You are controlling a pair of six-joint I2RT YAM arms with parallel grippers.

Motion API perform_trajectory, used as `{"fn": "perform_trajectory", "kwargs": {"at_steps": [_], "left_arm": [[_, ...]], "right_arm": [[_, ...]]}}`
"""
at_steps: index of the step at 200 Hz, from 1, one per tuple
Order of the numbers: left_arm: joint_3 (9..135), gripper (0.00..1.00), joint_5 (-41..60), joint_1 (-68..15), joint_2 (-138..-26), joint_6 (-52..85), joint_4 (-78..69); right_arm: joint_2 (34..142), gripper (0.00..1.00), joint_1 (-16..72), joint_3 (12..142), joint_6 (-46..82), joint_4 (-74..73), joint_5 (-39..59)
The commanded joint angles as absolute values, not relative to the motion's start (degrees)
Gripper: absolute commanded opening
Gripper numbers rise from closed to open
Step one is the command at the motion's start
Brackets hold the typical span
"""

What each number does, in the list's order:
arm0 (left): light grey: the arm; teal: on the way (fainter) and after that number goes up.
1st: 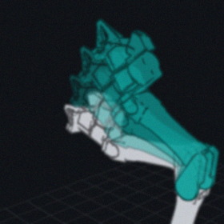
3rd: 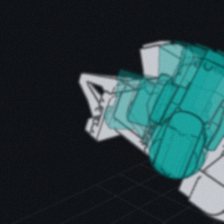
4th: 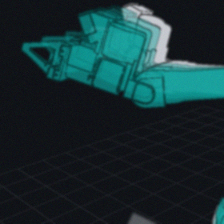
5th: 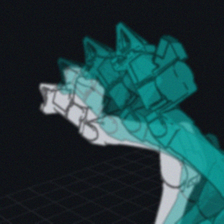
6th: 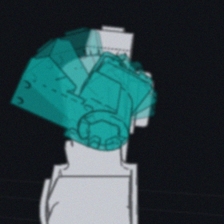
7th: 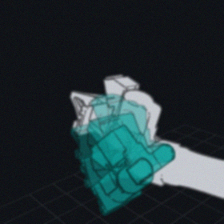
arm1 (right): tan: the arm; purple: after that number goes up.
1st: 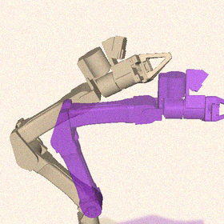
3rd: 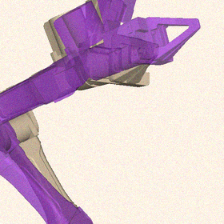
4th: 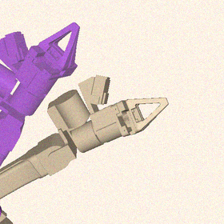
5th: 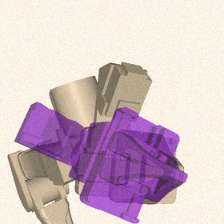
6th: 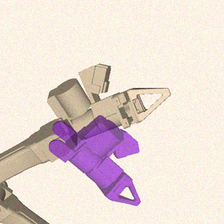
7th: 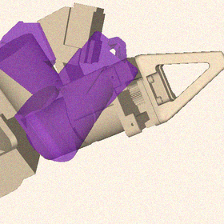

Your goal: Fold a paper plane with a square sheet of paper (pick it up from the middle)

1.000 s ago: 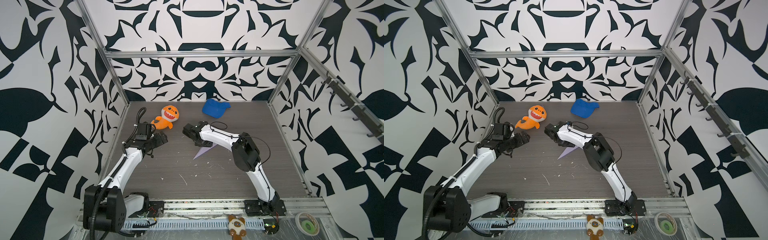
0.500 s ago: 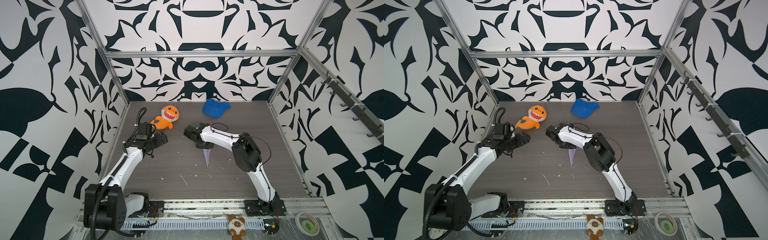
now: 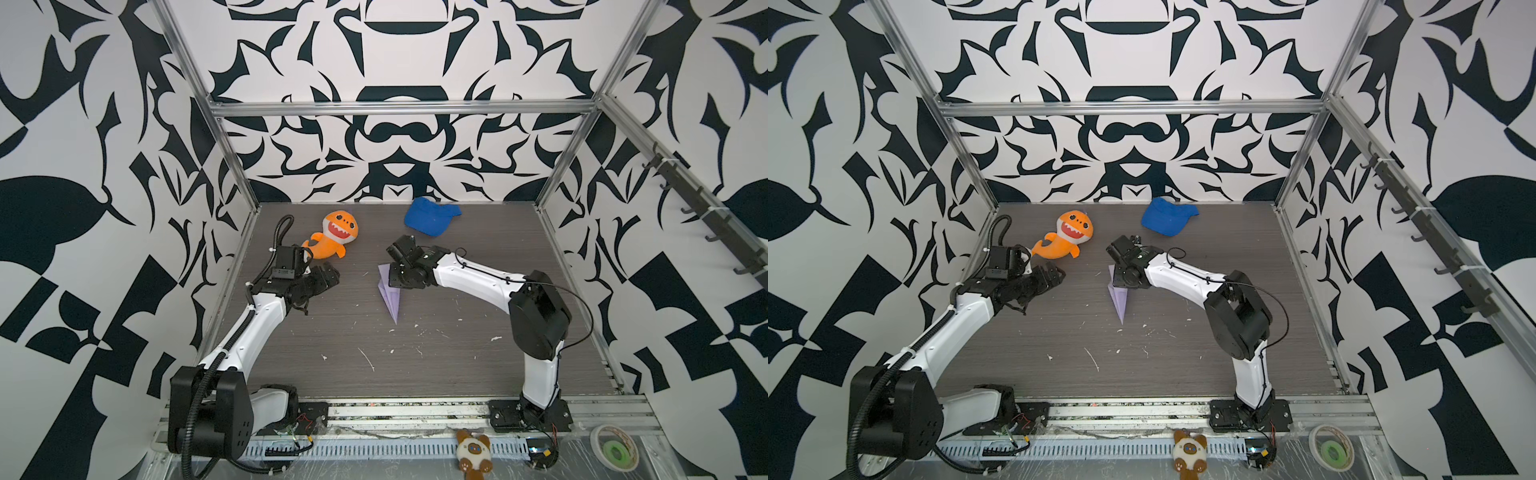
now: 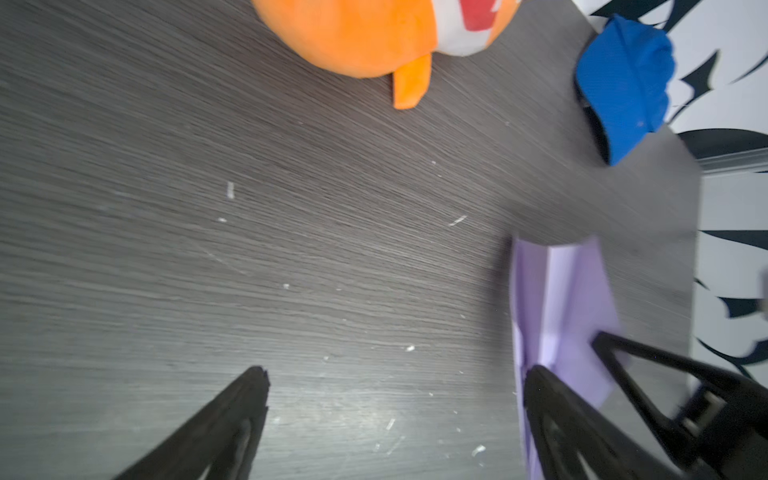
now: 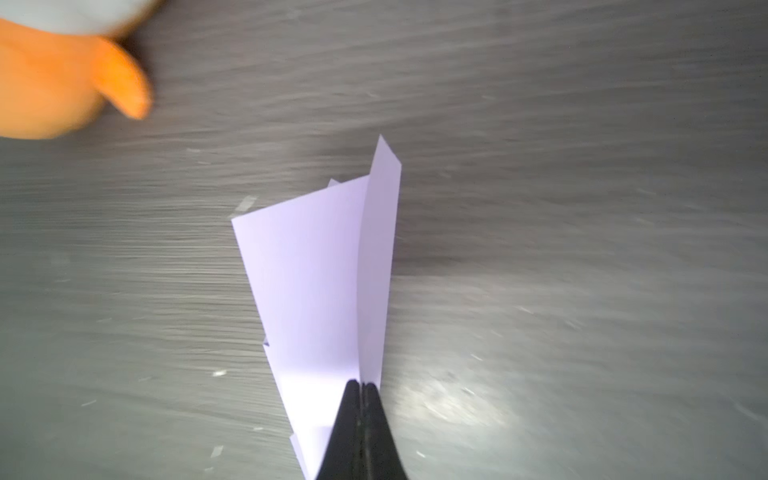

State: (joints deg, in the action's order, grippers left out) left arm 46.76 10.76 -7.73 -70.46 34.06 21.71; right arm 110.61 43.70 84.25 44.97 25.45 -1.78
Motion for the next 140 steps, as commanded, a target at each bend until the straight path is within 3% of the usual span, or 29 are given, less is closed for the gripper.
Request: {"fn": "perform_trajectory", "kwargs": {"at_steps": [1, 44, 77, 109, 140], "left_arm": [[46.6, 1.0, 17.8, -7.5, -70.1, 37.8, 17.6], [44.4, 0.96, 25.0, -9.9, -72.2, 45.7, 9.3], [44.5, 0.87, 21.4, -16.1, -75.8, 49.2, 7.6], [43.2, 0.86, 20.9, -19.4, -79.9, 54.0, 2.7], [43.8, 0.73, 16.6, -22.8, -83.2, 55.3, 2.3]], "right_arm": [[109.7, 0.0, 43.1, 81.7, 42.3, 9.9, 9.6], [110.5, 0.0, 42.3, 73.2, 44.7, -4.0, 14.1], [110.2, 0.0, 41.8, 68.9, 45.7, -8.3, 14.5], [110.0, 0.0, 41.0, 65.7, 46.7, -10.8, 15.6], [110.2, 0.0, 40.4, 63.9, 47.6, -12.7, 16.6]]}}
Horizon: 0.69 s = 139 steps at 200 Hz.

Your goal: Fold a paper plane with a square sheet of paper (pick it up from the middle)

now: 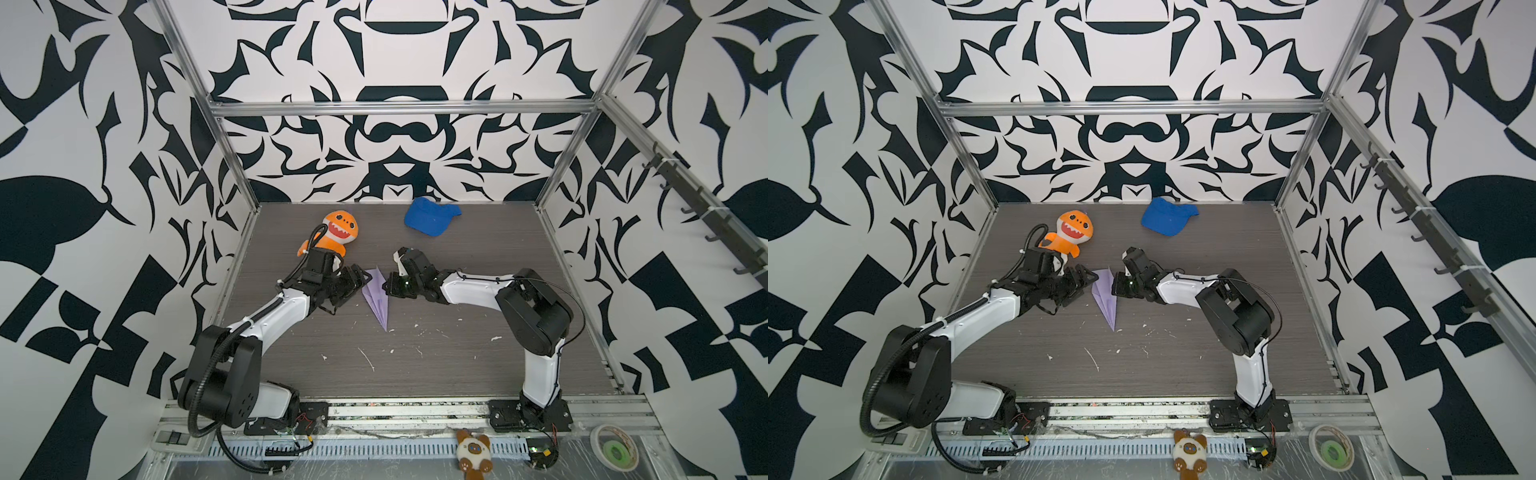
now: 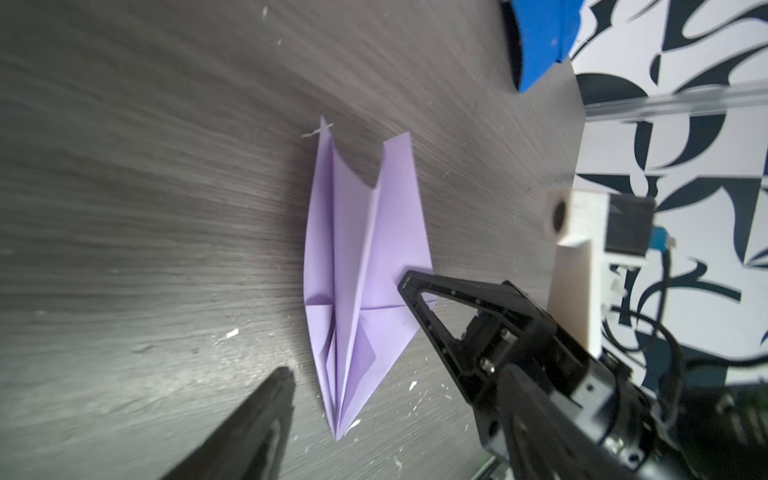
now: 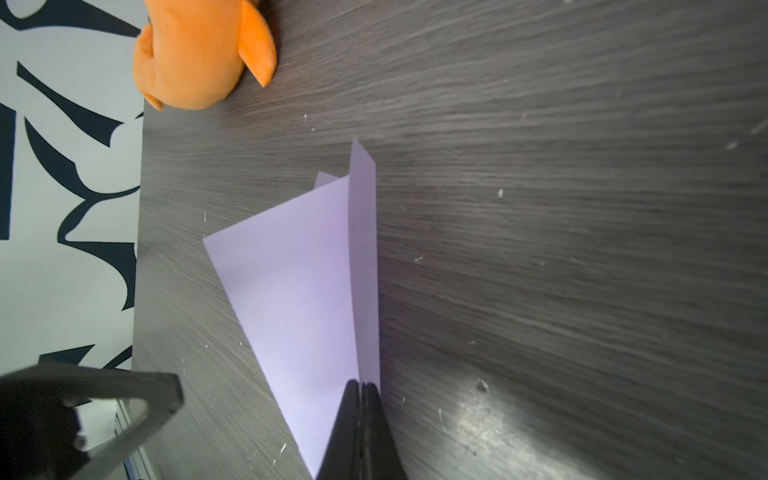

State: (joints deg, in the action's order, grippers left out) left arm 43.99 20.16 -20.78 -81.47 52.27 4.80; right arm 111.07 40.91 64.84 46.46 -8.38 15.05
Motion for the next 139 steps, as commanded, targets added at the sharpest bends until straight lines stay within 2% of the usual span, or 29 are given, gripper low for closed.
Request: {"fn": "perform_trajectory", "kwargs": {"at_steps": [1, 54, 109, 139], "left_arm": [[43.8, 0.73, 16.4, -22.9, -83.2, 55.3, 2.3], [45.9, 0.51, 14.0, -25.6, -86.8, 54.9, 2.8], [46.4, 0.5, 13.1, -25.8, -84.7, 53.3, 4.8], [47.8, 0.5, 17.8, -25.9, -88.0, 52.9, 2.8]], "right_arm": [[110.2, 0.0, 40.4, 63.9, 47.7, -12.7, 16.6], [110.1, 0.0, 40.1, 63.1, 48.0, -13.2, 17.1], [110.5, 0.0, 40.0, 63.2, 48.2, -12.8, 17.1], [110.8, 0.0, 40.0, 63.5, 48.4, -12.7, 17.2]]}}
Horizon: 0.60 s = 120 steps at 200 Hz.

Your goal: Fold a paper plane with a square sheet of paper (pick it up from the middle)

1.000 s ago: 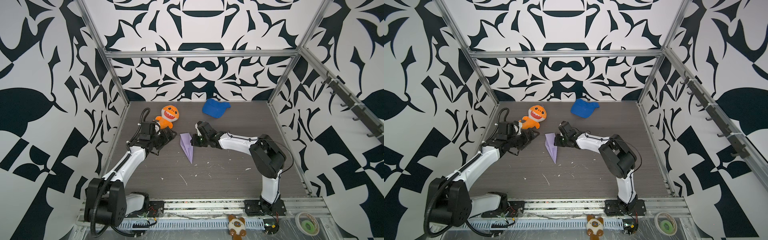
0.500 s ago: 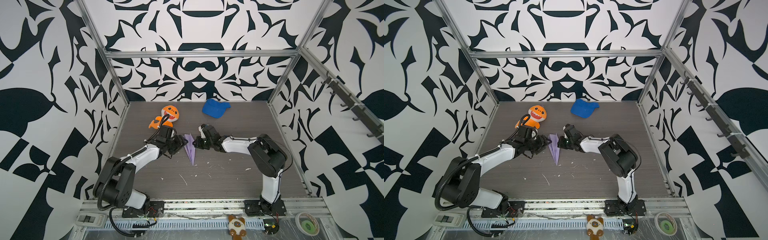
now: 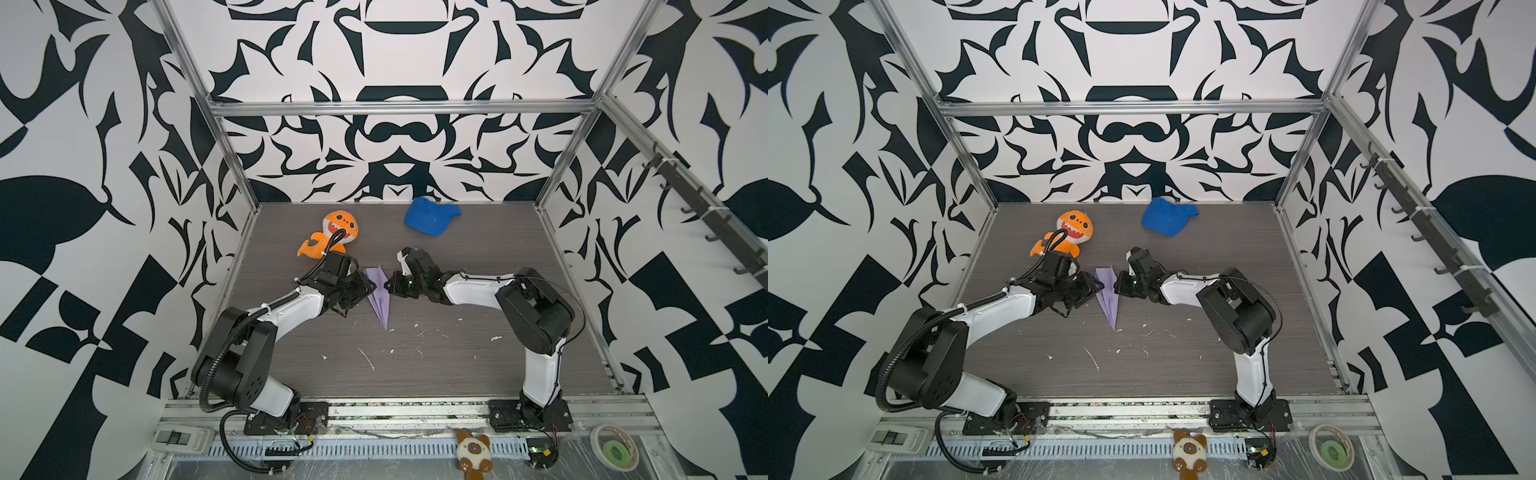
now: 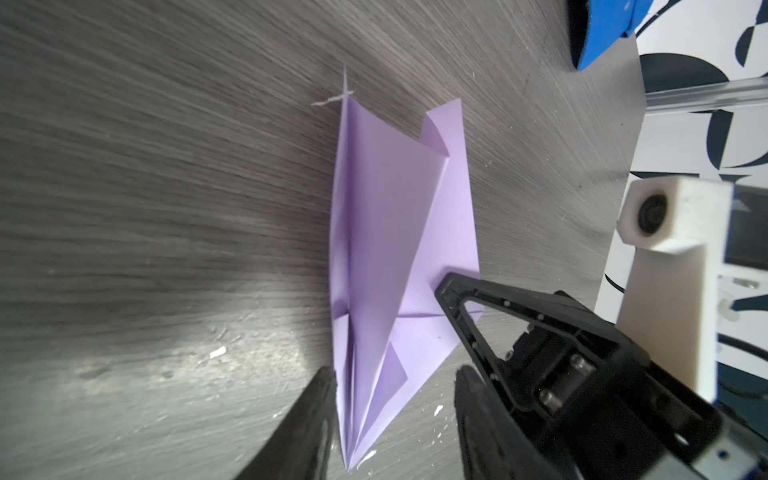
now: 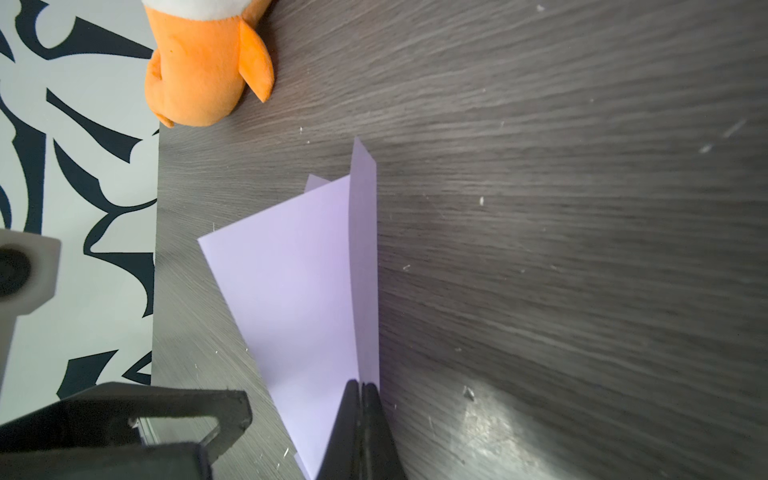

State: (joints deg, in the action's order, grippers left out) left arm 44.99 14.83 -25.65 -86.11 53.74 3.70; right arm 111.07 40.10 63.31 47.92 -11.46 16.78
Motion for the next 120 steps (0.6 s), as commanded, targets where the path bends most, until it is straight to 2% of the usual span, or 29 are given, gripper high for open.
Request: {"fn": "perform_trajectory", "kwargs": {"at_steps": [1, 120], "left_arm": [[47.9, 0.5, 17.9, -25.9, -88.1, 52.8, 2.8], [48.1, 0.48, 17.7, -26.6, -95.8, 51.6, 6.0]], "right_arm": [[110.9, 0.0, 40.0, 63.5, 48.4, -12.7, 17.2], [111.1, 0.0, 39.1, 62.6, 49.3, -12.3, 16.7]]}}
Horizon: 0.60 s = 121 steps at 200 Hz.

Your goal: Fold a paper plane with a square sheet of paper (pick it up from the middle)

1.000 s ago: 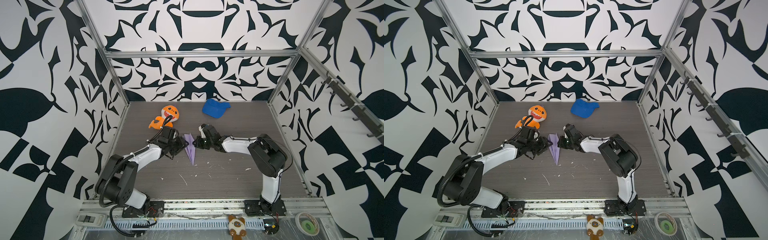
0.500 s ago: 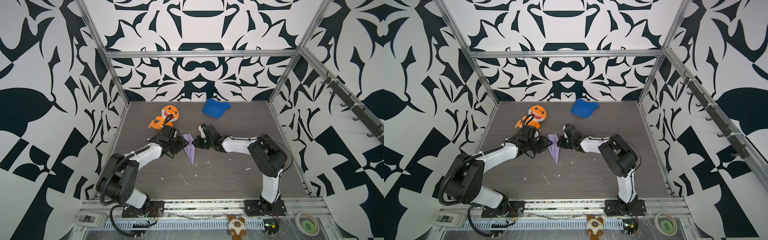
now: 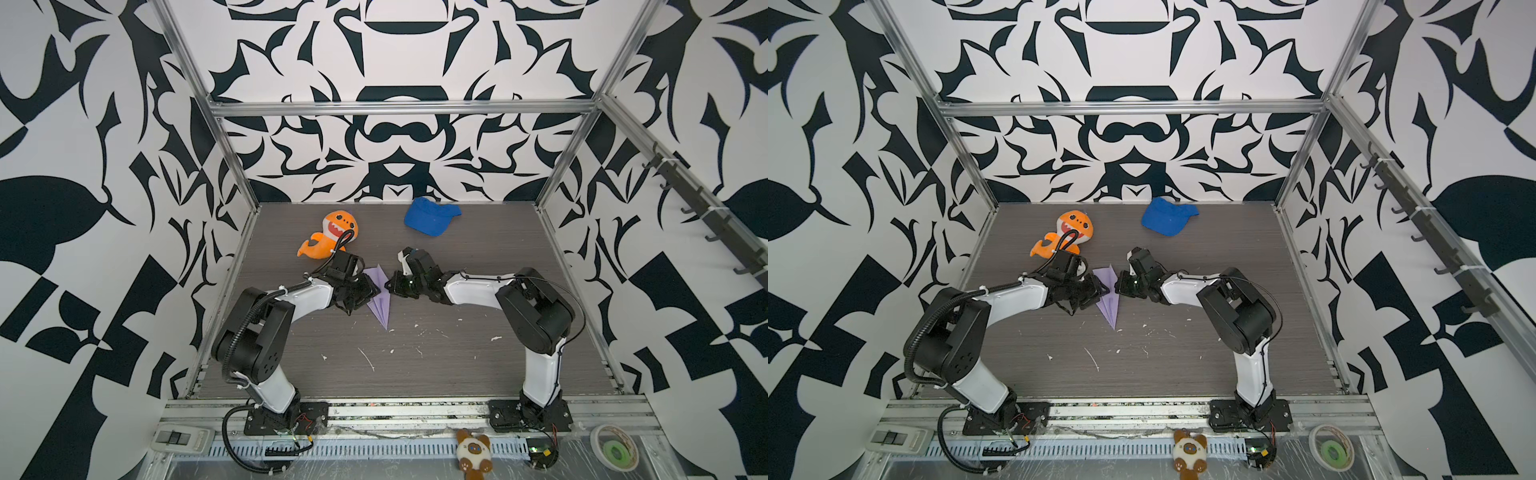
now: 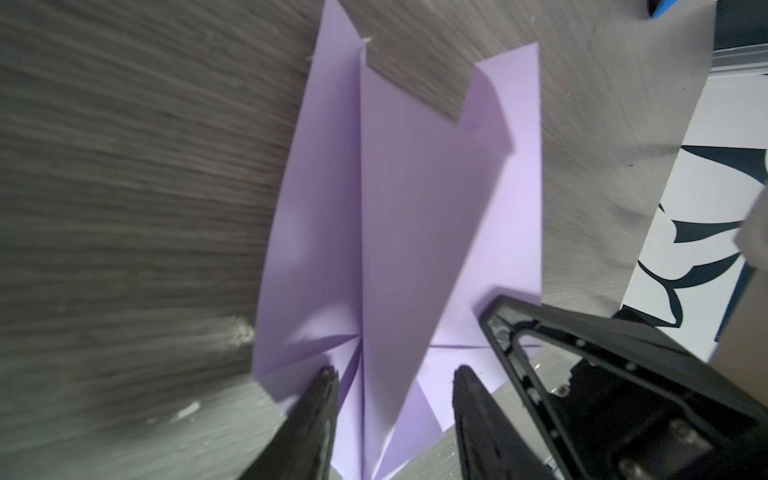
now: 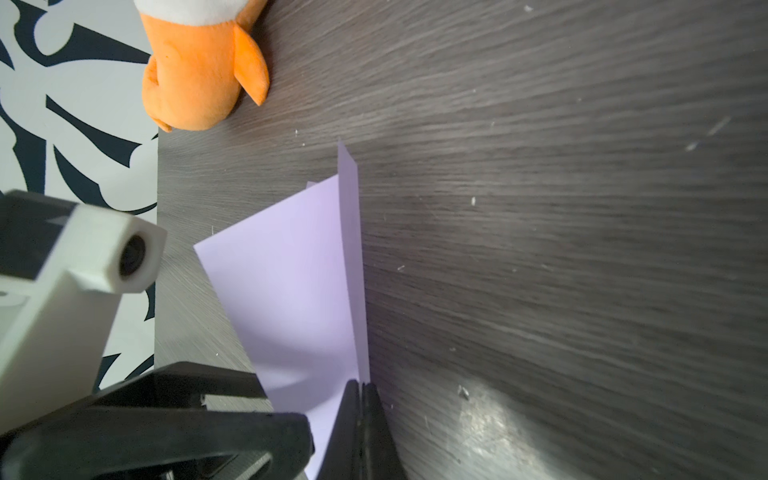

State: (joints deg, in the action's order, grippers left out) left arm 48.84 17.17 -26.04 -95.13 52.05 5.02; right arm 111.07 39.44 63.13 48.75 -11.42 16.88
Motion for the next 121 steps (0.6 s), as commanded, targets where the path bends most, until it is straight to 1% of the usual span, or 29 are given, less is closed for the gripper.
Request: {"fn": "perform_trajectory", "kwargs": {"at_steps": [1, 64, 94, 121], "left_arm": [[48.0, 0.48, 17.8, -26.6, -95.8, 51.6, 6.0], [45.8, 0.49, 20.0, -27.2, -95.1, 49.9, 5.9], [45.6, 0.53, 22.9, -27.6, -94.5, 50.3, 3.1], [45.0, 0.53, 24.0, -27.6, -93.7, 51.6, 0.6]], "right_arm": [[111.1, 0.0, 39.1, 62.6, 49.3, -12.3, 16.7], [111.4, 0.0, 39.0, 62.6, 49.6, -12.6, 17.1], [111.6, 0.0, 39.0, 62.6, 49.8, -12.7, 17.4], [111.7, 0.0, 39.0, 62.6, 49.9, -12.7, 17.5]]}}
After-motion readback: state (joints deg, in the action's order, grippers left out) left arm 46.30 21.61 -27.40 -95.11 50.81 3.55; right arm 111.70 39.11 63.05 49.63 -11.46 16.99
